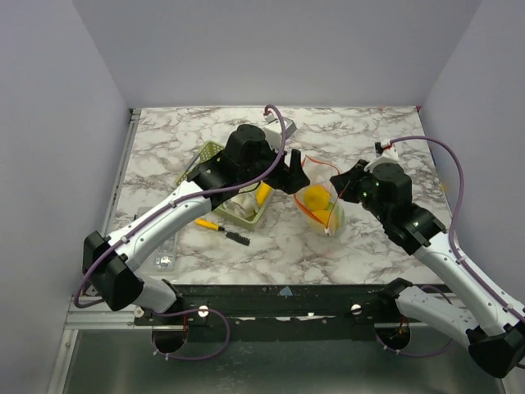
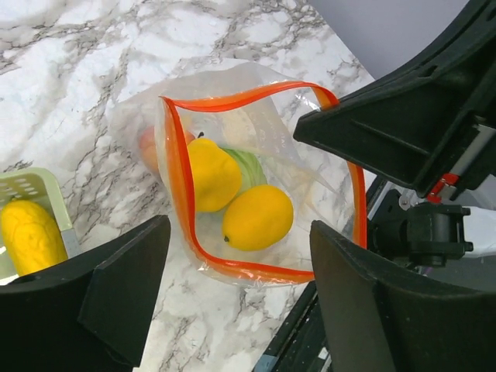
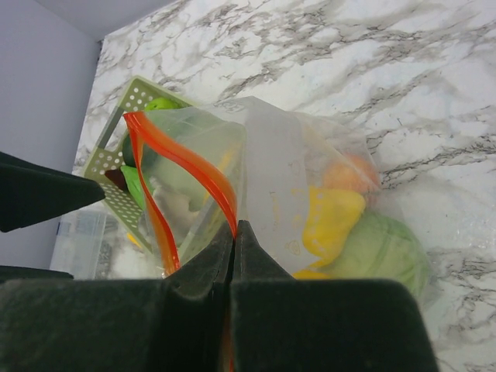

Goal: Place the food in the zip-top bag and seal the zipper
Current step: Adjust the zipper food storage bag at the center of the board, then pick up the fake fruit from the bin, then place the fake fruit in the zipper food storage bag.

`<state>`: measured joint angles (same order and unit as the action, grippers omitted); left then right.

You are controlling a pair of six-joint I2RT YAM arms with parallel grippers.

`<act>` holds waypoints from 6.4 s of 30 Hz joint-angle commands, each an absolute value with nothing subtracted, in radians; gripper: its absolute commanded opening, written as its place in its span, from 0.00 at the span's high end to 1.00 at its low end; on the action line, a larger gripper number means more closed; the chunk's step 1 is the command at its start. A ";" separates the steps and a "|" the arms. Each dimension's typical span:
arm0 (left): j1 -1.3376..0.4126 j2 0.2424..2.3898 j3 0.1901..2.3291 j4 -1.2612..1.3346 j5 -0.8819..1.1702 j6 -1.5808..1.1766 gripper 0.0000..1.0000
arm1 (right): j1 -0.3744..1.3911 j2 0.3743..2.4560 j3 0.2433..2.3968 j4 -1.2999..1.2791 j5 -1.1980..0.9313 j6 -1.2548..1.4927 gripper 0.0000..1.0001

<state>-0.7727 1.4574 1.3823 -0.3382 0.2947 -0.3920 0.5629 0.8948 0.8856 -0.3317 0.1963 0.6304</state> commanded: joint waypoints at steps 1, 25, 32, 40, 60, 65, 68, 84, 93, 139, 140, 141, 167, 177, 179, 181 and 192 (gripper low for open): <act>-0.775 1.406 1.327 -0.354 0.234 -0.407 0.28 | 0.567 0.880 0.911 -0.317 0.196 0.638 0.99; -0.767 1.584 1.451 0.038 0.754 -0.922 0.83 | 0.567 0.852 1.063 -0.429 0.220 0.518 0.99; -0.726 1.594 1.323 0.059 0.714 -0.985 0.84 | 0.567 0.853 0.969 -0.415 0.298 0.518 0.99; -0.696 1.535 1.322 -0.076 0.664 -0.850 0.48 | 0.566 0.830 1.002 -0.446 0.364 0.470 0.99; -0.378 1.352 1.179 -0.485 -0.086 -0.504 0.12 | 0.567 0.861 0.966 -0.416 0.361 0.468 0.99; -0.273 1.518 1.237 -0.500 -0.135 -0.652 0.10 | 0.568 0.852 0.960 -0.416 0.352 0.480 0.99; -0.242 1.622 1.289 -0.482 -0.158 -0.702 0.10 | 0.567 0.843 0.959 -0.416 0.349 0.484 0.99; -0.209 1.938 1.496 -0.441 -0.109 -0.846 0.15 | 0.567 0.842 0.959 -0.426 0.335 0.504 0.99; -0.207 2.019 1.589 -0.541 -0.108 -0.943 0.20 | 0.567 0.853 0.963 -0.421 0.329 0.508 0.99; -0.566 1.167 1.065 0.019 0.564 -0.549 0.97 | 0.567 0.876 0.979 -0.393 0.265 0.535 0.99; -0.605 1.145 1.054 0.040 0.549 -0.514 0.97 | 0.566 0.877 0.979 -0.391 0.263 0.536 0.99; -0.651 1.130 1.044 0.046 0.531 -0.473 0.97 | 0.567 0.879 0.979 -0.390 0.264 0.538 0.99; -0.923 1.458 1.254 -0.103 0.062 -0.212 0.96 | 0.567 0.842 0.985 -0.401 0.240 0.574 0.99; -0.927 1.532 1.310 -0.086 -0.017 -0.277 0.90 | 0.566 0.866 0.994 -0.398 0.223 0.586 0.99; -0.927 1.548 1.325 -0.067 -0.015 -0.297 0.89 | 0.567 0.877 1.001 -0.403 0.204 0.586 0.99; -0.927 1.580 1.346 -0.061 -0.015 -0.317 0.86 | 0.567 0.871 0.996 -0.398 0.199 0.581 0.99; -0.930 1.693 1.260 0.176 -0.233 -0.564 0.84 | 0.567 0.876 0.974 -0.342 0.110 0.652 0.99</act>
<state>-0.9253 1.6451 1.3270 0.0006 -0.0868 -0.4328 0.5629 0.8791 0.9638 -0.4183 0.1795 0.6109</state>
